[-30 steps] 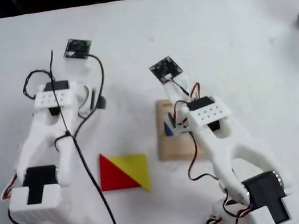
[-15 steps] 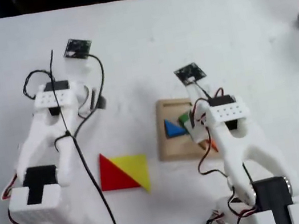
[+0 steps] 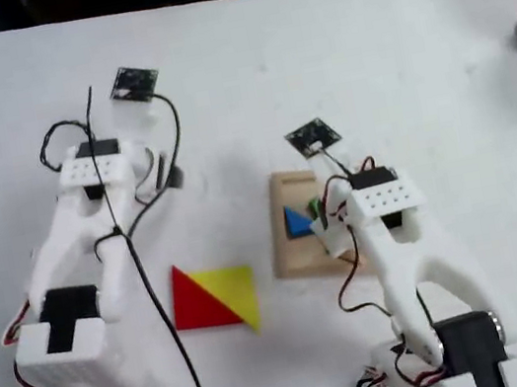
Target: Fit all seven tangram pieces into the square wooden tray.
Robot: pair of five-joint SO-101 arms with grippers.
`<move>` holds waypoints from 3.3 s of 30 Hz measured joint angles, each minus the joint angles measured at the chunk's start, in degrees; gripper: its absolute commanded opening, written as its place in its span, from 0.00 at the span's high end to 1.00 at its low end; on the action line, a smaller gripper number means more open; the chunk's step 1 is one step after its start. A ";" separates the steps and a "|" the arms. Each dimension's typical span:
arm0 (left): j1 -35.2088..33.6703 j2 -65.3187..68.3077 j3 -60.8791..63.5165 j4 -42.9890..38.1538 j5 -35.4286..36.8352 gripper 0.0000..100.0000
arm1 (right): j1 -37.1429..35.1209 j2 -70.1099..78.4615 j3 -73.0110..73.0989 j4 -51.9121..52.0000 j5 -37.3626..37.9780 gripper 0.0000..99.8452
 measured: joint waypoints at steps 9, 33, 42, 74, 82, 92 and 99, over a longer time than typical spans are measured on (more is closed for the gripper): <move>0.00 0.00 0.00 0.00 0.00 0.75 | -7.47 0.53 0.00 -3.08 0.00 0.98; 0.00 0.00 0.00 0.00 0.00 0.75 | -2.20 14.68 -13.89 -10.73 0.00 0.98; 0.00 0.00 0.00 0.00 0.00 0.75 | 1.41 15.82 -13.89 -10.90 0.09 0.98; 0.00 0.00 0.00 0.00 0.00 0.75 | -9.14 5.63 -10.20 1.85 0.09 0.98; 0.00 0.00 0.00 0.00 0.00 0.75 | -5.63 15.47 -12.57 -4.57 0.09 0.98; 0.00 0.00 0.00 0.00 0.00 0.75 | -1.76 22.68 -23.56 -4.66 0.09 0.98; 0.00 0.00 0.00 0.00 0.00 0.75 | -1.49 24.44 -27.69 -4.75 0.09 0.98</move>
